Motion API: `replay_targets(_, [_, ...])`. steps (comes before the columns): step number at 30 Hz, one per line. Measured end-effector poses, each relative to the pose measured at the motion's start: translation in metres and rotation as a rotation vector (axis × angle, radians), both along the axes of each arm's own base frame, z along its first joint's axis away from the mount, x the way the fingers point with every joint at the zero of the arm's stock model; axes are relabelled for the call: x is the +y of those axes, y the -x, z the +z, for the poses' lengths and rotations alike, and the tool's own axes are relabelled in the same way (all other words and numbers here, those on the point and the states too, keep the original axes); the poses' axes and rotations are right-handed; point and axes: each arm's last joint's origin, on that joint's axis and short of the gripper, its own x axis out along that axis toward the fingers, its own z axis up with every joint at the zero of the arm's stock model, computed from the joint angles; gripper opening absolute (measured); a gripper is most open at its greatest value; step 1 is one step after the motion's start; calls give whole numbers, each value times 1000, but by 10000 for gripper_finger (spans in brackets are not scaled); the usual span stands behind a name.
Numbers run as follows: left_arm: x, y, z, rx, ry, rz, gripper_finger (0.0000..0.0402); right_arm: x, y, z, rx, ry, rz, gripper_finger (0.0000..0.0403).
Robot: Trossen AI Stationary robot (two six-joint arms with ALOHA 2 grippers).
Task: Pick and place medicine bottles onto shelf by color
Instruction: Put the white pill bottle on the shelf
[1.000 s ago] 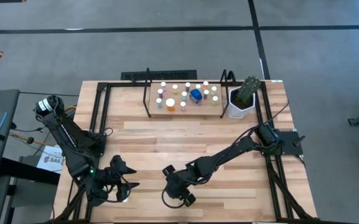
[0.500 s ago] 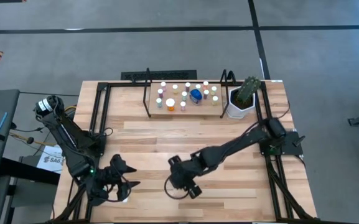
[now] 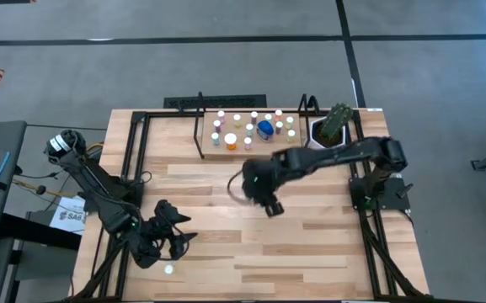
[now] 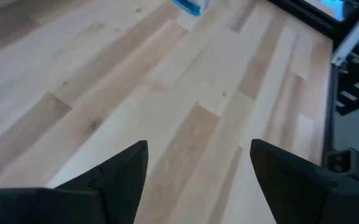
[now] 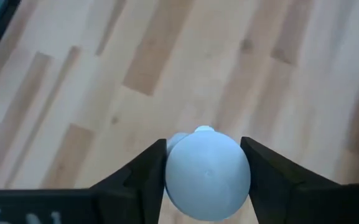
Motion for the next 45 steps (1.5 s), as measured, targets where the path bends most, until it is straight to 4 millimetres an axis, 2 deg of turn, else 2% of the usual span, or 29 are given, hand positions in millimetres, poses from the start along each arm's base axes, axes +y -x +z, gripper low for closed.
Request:
replay_targets(5, [13, -9, -1, 27, -44, 46, 270, -46, 28, -11, -23, -20, -129, 204])
replay_targets(9, [30, -19, -3, 49, -64, 124, 270, -72, 53, -19, -82, -85, -320, 195])
replay_targets(12, [43, -28, -2, 55, -75, 178, 270, -79, 67, -30, -101, -99, -498, 195])
replay_targets(16, [59, -37, -3, 75, -112, 223, 270, -79, 80, -44, -90, 23, -678, 200])
replay_targets(21, [78, -46, -3, 127, -159, 229, 270, -86, 80, -48, -110, 75, -852, 202])
replay_targets(30, [105, -56, -5, 225, -187, 200, 270, -127, 86, -49, -159, 80, -1133, 203])
replay_targets(39, [111, -58, -5, 249, -194, 187, 270, -142, 88, -47, -178, 122, -1119, 203])
replay_targets(45, [111, -58, -5, 249, -195, 187, 270, -148, 82, -60, -139, 150, -1102, 203])
